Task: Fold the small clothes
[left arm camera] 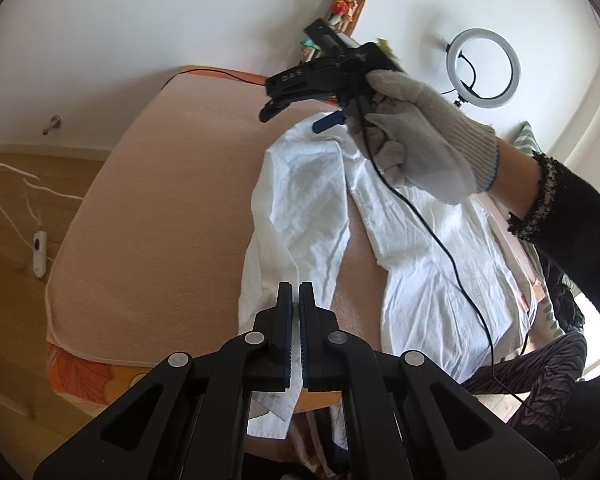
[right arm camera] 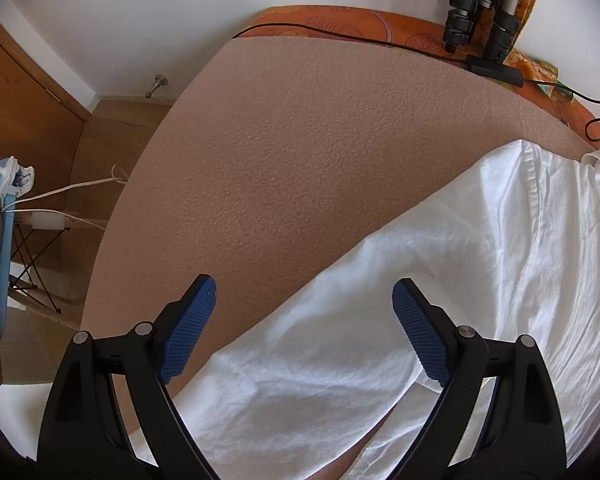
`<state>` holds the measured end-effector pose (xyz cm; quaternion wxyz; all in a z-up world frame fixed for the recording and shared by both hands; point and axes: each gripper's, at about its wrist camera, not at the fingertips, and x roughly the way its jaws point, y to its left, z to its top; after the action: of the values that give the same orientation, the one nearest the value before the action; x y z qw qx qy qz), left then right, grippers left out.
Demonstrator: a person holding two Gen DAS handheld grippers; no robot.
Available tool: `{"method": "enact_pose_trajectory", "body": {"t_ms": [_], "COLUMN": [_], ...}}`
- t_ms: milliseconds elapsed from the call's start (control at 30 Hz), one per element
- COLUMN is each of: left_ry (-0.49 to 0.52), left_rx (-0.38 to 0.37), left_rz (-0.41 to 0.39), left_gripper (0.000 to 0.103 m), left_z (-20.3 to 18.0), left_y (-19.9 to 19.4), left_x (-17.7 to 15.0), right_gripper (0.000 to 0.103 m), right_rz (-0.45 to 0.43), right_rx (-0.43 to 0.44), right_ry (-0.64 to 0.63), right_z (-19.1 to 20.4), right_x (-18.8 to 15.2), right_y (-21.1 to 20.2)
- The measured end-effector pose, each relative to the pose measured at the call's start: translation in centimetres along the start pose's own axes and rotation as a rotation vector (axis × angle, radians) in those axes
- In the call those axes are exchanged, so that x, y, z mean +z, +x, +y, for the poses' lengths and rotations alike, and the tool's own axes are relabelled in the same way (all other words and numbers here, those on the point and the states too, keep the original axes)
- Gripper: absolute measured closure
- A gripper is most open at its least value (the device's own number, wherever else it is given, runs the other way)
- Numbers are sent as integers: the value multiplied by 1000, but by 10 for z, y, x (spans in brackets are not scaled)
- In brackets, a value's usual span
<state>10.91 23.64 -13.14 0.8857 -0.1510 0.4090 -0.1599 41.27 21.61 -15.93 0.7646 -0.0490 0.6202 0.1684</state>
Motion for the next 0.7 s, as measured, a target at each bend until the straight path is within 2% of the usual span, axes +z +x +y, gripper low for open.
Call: {"method": "enact_pose_trajectory", "body": {"t_ms": [167,267,300,367,400,433,567,700], "left_ry": [60,99,113,139,144,145,168,218], "left_rx": [-80,-95,-93,-84,-84,-85,-93,-111], "left_rz": [15,60,74,88,87,82,49,56], "left_gripper": [101,101,101,101,101,101,101,102], "left_z": [-24,-37,-40,-44,-47,-48,-63,-86], "left_y": [-1,9,12,14,14,12,3,5], "left_x": [-3,-8,-9,-11,-11,-10,-7,-9], "right_gripper": [10,20,27,51,78,94,98,100], "right_rz": [38,40,41,44,51,53,-18,-78], "right_rx": [-79,-121,-128,-119,-106,-79,-11,54], "right_ry": [-21,-29,-35,-27,-9,22,76,115], "right_z": [1,-1,-2,-8,-15,-25,-58,-88], "right_x": [5,4,4,6,7,7,6,-8], "right_y": [17,22,21,16,13,7,-28,-68]}}
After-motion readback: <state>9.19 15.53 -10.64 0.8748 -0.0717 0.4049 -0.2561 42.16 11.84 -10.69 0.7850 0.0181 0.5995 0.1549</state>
